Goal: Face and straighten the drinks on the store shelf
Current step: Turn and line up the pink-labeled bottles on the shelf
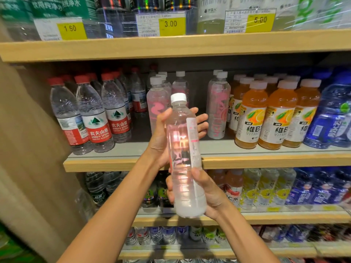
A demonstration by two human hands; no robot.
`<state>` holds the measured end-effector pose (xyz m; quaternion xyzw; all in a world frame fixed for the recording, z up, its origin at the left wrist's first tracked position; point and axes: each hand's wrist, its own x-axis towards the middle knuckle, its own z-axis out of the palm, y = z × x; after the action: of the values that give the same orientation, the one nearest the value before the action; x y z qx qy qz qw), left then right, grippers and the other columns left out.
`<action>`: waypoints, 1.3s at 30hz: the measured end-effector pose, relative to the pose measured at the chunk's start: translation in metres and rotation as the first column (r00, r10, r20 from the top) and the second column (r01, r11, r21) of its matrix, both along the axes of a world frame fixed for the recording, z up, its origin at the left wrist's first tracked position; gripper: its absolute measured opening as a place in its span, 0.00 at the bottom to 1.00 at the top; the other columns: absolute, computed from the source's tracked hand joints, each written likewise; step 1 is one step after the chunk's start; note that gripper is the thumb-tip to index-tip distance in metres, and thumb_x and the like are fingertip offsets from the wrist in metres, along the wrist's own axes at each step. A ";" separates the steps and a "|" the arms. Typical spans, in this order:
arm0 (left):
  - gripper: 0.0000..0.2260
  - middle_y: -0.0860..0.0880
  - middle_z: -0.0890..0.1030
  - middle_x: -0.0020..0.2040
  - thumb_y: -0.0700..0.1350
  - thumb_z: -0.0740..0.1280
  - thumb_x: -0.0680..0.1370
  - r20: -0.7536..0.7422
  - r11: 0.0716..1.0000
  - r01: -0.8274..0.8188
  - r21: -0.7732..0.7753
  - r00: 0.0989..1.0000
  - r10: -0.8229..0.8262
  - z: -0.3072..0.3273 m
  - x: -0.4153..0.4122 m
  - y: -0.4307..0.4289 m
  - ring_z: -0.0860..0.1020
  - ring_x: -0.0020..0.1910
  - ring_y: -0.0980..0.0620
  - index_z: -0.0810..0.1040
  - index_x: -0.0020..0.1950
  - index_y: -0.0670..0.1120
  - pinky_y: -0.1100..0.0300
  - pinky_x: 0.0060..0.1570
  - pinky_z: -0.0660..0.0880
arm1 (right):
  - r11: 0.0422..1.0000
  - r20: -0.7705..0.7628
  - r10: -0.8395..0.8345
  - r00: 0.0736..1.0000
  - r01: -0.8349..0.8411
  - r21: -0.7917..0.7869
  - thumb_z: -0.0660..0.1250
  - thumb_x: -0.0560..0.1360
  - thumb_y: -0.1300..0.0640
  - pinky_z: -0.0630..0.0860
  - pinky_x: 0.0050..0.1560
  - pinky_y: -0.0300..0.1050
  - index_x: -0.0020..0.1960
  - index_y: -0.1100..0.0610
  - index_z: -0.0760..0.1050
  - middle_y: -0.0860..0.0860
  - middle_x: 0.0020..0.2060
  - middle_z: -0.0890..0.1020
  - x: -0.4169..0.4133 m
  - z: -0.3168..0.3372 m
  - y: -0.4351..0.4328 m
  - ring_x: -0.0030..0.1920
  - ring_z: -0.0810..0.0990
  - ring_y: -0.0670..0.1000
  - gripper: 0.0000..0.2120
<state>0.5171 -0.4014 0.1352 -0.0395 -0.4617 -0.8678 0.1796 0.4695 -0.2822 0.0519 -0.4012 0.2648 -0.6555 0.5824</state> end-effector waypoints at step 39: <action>0.19 0.45 0.79 0.41 0.47 0.79 0.60 -0.072 0.962 0.264 -0.069 0.960 -0.269 0.004 -0.015 -0.008 0.79 0.36 0.48 0.79 0.46 0.42 0.58 0.40 0.78 | 0.895 -0.560 -0.380 0.736 0.445 -0.023 0.75 0.63 0.49 0.76 0.46 0.35 0.57 0.52 0.73 0.43 0.45 0.85 -0.022 0.014 0.004 0.49 0.83 0.43 0.25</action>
<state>0.5024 -0.4094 0.1391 -0.1417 -0.4696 -0.8679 0.0783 0.4474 -0.2779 0.0658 -0.4700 0.5397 -0.6086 0.3428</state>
